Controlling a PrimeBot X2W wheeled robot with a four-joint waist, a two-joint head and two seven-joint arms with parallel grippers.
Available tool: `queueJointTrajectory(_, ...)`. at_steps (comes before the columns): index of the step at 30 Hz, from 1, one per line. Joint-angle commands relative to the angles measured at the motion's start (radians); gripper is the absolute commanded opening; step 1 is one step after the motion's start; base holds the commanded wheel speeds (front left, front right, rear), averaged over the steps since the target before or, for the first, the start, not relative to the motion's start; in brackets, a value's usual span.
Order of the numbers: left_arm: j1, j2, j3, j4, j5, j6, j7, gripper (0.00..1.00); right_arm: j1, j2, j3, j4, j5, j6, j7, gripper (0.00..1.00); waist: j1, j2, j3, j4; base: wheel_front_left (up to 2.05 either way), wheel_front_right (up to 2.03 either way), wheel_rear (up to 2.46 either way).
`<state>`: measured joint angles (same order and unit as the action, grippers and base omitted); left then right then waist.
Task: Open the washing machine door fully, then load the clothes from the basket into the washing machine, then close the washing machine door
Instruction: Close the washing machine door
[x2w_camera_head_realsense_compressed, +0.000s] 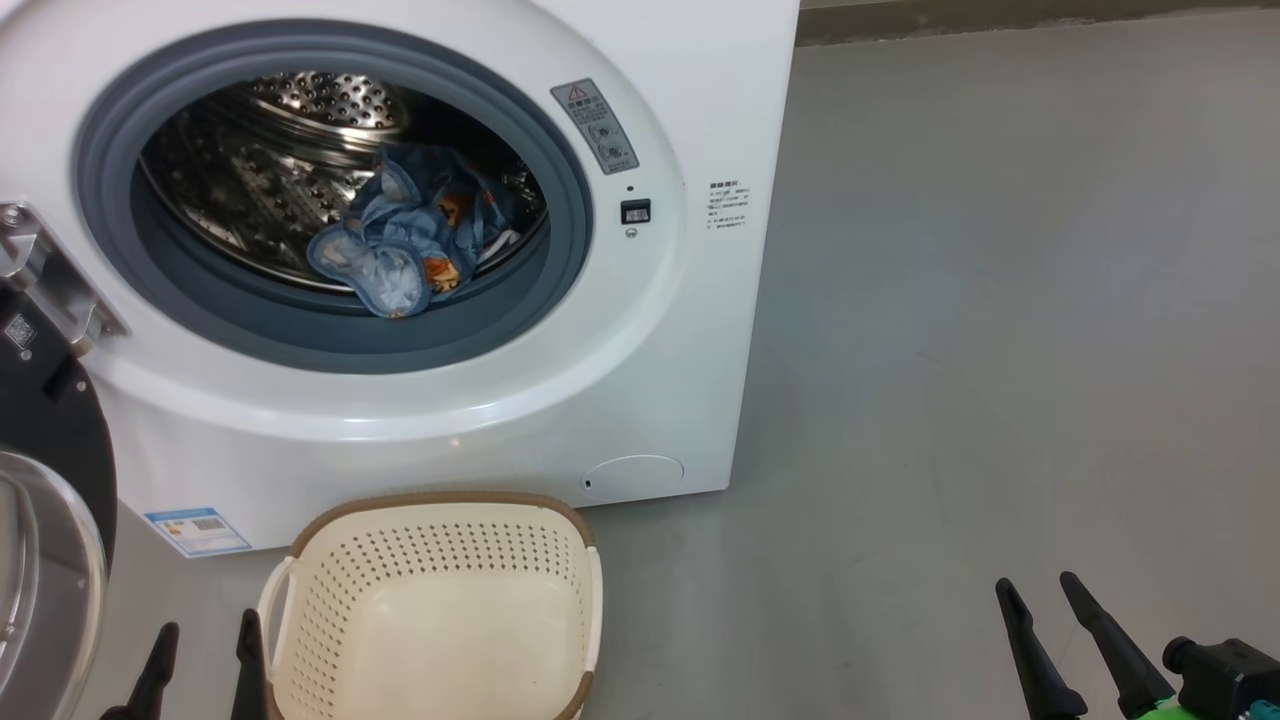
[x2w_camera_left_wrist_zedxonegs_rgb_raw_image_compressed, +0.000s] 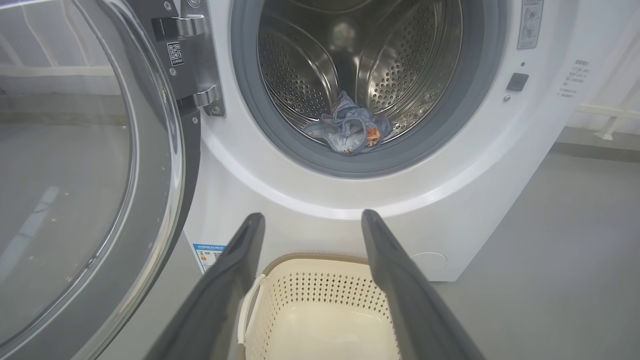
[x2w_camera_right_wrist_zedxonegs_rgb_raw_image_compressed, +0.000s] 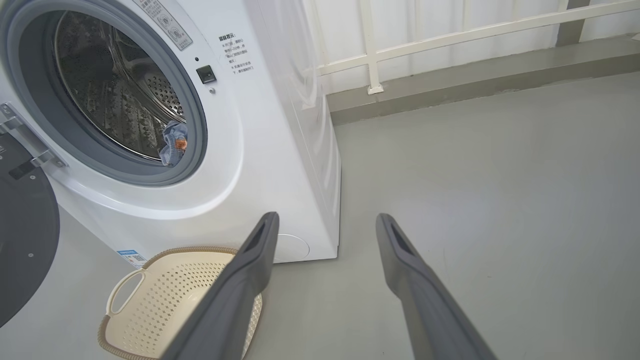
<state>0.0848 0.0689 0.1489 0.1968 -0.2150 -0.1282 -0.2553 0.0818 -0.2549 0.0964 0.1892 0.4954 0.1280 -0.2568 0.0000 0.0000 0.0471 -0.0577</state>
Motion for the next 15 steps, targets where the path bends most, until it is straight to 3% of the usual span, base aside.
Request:
queueJointTrajectory(1, -0.017, 0.011, 0.029, -0.028, 0.000, -0.002, -0.006, 1.00, -0.005, -0.017, 0.022, -0.025, -0.002, 0.003, -0.005, 1.00, 0.0000, 0.0000, 0.000, 0.000, 0.00, 0.00, 0.00)
queueJointTrajectory(15, -0.024, 0.013, 0.034, -0.030, -0.001, -0.002, -0.006, 1.00, -0.013, -0.013, 0.023, -0.025, -0.002, 0.003, -0.005, 1.00, 0.0000, 0.0000, 0.010, 0.001, -0.07, 0.07, 0.00)
